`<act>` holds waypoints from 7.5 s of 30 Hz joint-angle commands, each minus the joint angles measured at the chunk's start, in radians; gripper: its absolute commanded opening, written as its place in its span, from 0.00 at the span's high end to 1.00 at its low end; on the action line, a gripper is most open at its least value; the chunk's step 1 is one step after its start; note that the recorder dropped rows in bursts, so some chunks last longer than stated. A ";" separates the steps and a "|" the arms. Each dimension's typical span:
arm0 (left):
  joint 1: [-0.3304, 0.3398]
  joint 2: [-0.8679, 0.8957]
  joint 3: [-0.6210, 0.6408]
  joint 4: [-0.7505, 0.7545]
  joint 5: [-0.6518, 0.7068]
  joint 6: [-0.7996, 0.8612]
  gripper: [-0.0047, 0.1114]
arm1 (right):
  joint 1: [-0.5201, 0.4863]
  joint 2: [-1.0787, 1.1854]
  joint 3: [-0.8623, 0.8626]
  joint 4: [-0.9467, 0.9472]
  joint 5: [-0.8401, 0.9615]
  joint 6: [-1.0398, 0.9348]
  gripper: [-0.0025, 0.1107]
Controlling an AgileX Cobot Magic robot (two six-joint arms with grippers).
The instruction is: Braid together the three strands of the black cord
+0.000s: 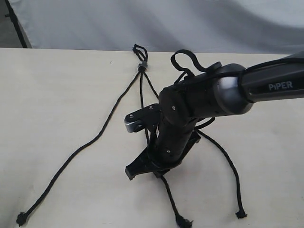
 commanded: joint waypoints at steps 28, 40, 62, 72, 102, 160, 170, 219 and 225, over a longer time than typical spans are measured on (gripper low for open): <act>0.002 -0.004 0.002 0.003 -0.011 0.000 0.95 | -0.557 0.119 -0.236 -0.570 0.045 -0.075 0.98; 0.002 -0.004 0.002 0.003 -0.011 0.000 0.95 | -0.586 0.176 -0.236 -0.551 0.117 -0.091 0.98; 0.002 -0.004 0.002 0.003 -0.011 0.000 0.95 | -0.581 -0.020 -0.244 -0.374 0.106 -0.111 0.34; 0.002 -0.004 0.002 0.003 -0.011 0.000 0.95 | -0.434 -0.167 -0.045 -0.083 0.149 -0.174 0.34; 0.002 -0.004 0.002 0.003 -0.011 0.000 0.95 | -0.346 -0.163 -0.026 0.518 -0.007 -0.363 0.97; 0.002 -0.004 0.002 0.003 -0.011 0.000 0.95 | 0.012 0.322 -0.961 0.108 0.413 -0.127 0.17; 0.002 -0.004 0.002 0.003 -0.011 0.000 0.95 | 0.112 0.443 -0.961 0.055 0.363 0.049 0.17; 0.002 -0.004 0.002 0.014 -0.011 0.000 0.95 | 0.241 0.657 -1.288 -0.178 0.563 0.109 0.17; 0.002 -0.004 0.002 0.014 -0.011 0.000 0.95 | 0.241 0.602 -1.138 -0.176 0.563 0.088 0.17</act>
